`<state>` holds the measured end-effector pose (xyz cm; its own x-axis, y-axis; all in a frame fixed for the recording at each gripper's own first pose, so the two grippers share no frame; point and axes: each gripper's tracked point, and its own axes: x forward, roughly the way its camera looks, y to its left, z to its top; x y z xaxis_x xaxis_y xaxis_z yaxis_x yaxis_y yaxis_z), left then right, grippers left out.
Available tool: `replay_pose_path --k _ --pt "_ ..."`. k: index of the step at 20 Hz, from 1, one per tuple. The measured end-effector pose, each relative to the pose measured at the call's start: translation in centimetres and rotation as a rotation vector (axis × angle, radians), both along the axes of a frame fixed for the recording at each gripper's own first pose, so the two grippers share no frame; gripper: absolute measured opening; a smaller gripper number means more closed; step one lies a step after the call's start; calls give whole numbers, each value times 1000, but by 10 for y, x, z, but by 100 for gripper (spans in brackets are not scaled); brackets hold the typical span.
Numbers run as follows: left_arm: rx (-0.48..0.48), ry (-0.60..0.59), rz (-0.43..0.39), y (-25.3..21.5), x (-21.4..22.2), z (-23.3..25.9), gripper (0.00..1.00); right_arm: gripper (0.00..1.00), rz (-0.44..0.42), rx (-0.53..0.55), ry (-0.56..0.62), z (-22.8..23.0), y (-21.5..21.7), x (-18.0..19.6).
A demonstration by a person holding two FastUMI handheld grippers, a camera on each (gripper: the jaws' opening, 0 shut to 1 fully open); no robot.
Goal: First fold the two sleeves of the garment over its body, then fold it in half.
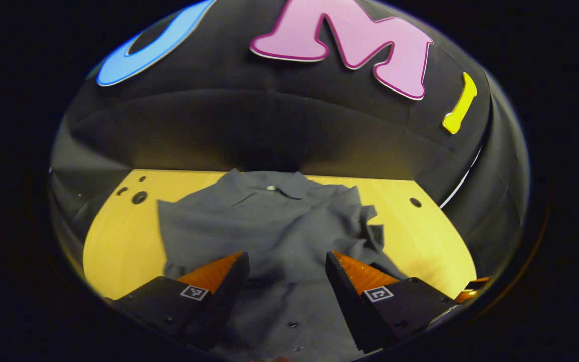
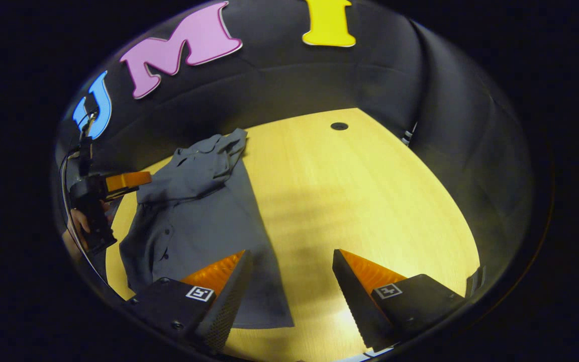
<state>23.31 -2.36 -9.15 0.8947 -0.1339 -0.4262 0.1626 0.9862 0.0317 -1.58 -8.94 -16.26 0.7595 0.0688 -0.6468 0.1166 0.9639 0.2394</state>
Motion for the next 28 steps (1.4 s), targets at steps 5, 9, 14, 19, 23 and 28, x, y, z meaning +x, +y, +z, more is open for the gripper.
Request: replay_pose_path --k 5,9,14,19,23,28 --pt "16 42 106 93 -68 -26 96 99 56 -2 61 -20 33 -12" --pt "27 94 188 151 -121 -54 96 99 97 -30 109 -37 46 -27" --pt "25 166 230 184 -175 -92 96 99 93 -50 161 -57 55 -46" --pt "30 241 238 191 -206 -127 96 99 75 -53 218 -79 58 -64" --pt "-12 287 229 178 -218 -146 96 100 71 -84 224 -86 61 -67" --pt "38 313 201 169 -217 -162 97 98 85 -154 244 -92 62 -66"
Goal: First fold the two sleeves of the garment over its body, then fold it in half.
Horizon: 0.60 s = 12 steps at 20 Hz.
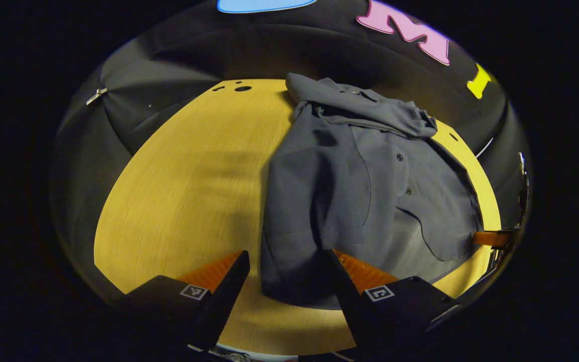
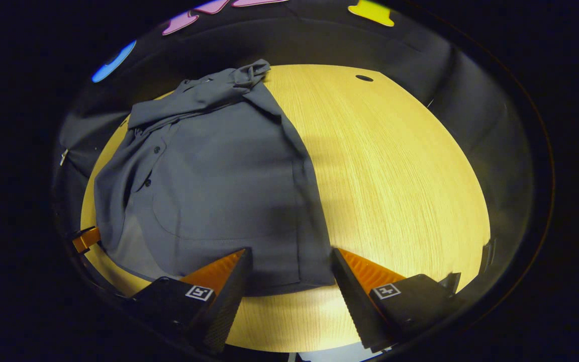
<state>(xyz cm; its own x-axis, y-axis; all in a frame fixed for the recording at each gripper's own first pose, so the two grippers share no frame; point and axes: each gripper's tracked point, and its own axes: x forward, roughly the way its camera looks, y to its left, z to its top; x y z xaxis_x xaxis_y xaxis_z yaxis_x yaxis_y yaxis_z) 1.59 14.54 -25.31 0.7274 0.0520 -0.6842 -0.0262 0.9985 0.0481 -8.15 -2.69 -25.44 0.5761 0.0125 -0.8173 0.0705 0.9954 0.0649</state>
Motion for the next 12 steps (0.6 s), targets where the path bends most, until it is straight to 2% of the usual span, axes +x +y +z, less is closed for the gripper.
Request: replay_pose_path --k 2,5,8,9,10,11,12 --pt "19 2 -25 -4 1 -1 97 97 -14 -1 9 1 2 -1" --pt "19 7 -34 -8 2 -3 88 96 -36 10 24 0 2 3" --pt "8 11 -56 -17 2 -4 76 69 3 9 29 0 16 6" --pt "-2 11 -69 -22 3 -4 60 61 18 7 29 1 21 6" --pt "-13 8 -76 -27 3 -5 50 37 33 10 26 2 25 7" --pt "-24 6 -74 -31 3 -6 40 36 39 8 27 1 27 6" --pt "-32 3 -79 -33 3 -6 31 22 44 5 25 2 27 7"
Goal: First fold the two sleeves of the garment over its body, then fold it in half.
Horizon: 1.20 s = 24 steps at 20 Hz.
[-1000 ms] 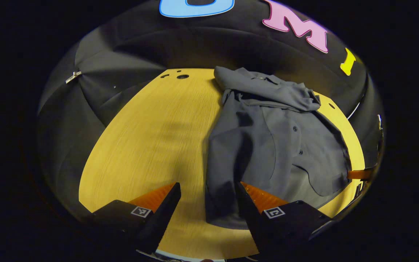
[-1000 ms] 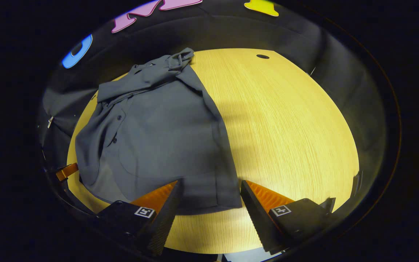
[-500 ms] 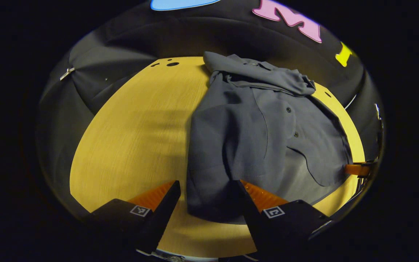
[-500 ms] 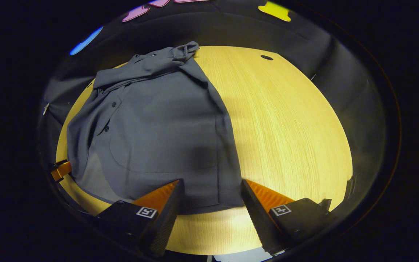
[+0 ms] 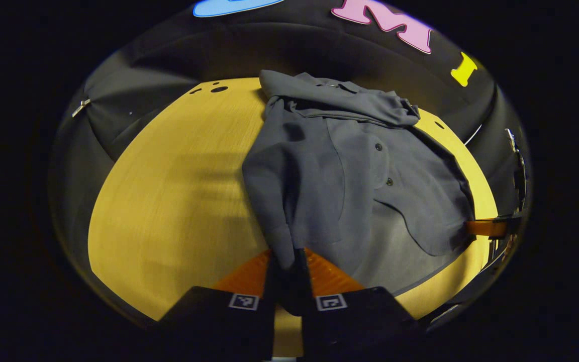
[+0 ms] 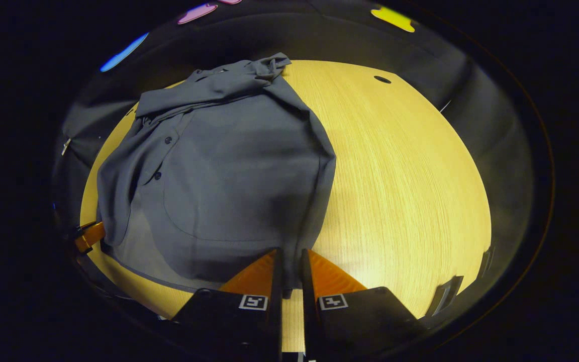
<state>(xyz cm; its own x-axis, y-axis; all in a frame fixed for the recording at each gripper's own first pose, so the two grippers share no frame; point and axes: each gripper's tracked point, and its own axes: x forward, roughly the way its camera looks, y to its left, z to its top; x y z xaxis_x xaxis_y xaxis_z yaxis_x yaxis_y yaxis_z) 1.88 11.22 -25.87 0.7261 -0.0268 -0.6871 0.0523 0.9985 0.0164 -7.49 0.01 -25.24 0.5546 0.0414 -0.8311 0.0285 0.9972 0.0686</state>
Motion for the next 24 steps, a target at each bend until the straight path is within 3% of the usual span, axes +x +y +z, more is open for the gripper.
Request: replay_pose_path --k 1,2,3,5,10,17,24 --pt "-6 1 -4 -1 0 0 21 22 19 12 0 -1 2 1" --pt "-16 1 -6 -1 1 -1 14 14 12 46 9 -8 6 0" --pt "-28 1 -4 -2 1 -1 10 6 24 66 14 -1 5 2" --pt "-38 -4 0 -2 1 0 6 5 48 87 34 -1 5 1" --pt "-56 -27 21 -2 4 12 6 5 4 110 7 10 6 3" --pt "-107 -128 6 -11 16 68 5 5 -21 170 -69 47 11 19" --pt "-172 -196 24 -17 48 121 5 5 -14 209 -180 98 18 69"
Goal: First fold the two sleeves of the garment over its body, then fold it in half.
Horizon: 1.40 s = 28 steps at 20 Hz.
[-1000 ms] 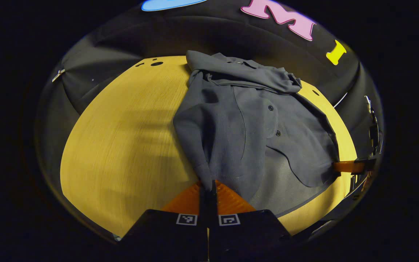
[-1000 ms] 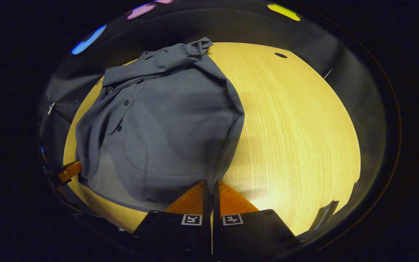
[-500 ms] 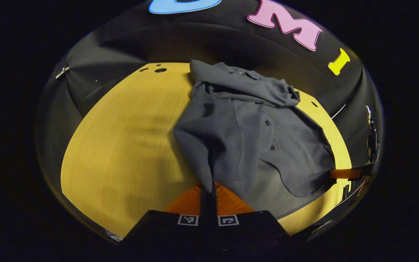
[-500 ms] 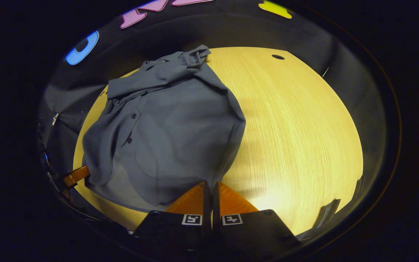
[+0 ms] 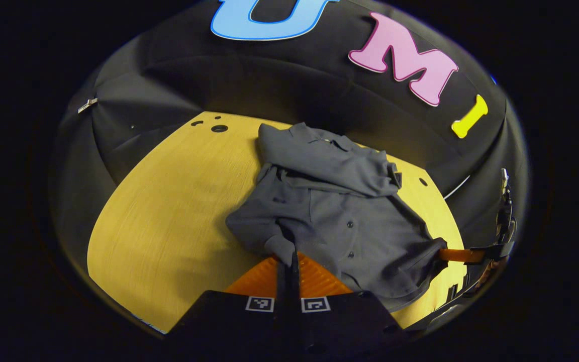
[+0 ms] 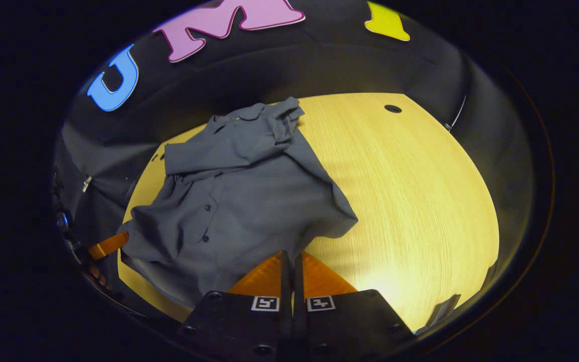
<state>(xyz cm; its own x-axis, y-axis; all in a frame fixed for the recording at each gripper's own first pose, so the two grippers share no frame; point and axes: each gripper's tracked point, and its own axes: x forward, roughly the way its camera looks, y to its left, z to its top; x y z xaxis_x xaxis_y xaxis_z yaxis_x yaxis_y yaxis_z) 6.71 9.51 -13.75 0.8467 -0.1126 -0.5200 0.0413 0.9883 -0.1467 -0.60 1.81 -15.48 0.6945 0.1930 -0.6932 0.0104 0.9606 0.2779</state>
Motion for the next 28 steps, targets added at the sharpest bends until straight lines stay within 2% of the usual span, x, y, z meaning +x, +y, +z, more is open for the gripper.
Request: replay_pose_path --k 6,13,14,15,20,25,28 --pt "-10 -72 -2 -4 39 46 5 5 5 12 -80 35 5 51" --pt "-35 -174 -4 -19 114 107 5 5 -30 60 -183 83 5 133" --pt "-44 -187 2 -18 125 114 6 0 -33 64 -198 89 5 145" --pt "-47 -203 6 -18 136 121 6 5 -36 70 -214 95 6 158" --pt "-5 -258 19 -11 198 138 5 5 -45 78 -288 118 14 225" --pt "-13 -311 34 -1 262 146 5 5 -49 59 -342 123 20 288" --pt "-35 -322 40 5 302 141 5 5 -80 62 -372 117 17 321"
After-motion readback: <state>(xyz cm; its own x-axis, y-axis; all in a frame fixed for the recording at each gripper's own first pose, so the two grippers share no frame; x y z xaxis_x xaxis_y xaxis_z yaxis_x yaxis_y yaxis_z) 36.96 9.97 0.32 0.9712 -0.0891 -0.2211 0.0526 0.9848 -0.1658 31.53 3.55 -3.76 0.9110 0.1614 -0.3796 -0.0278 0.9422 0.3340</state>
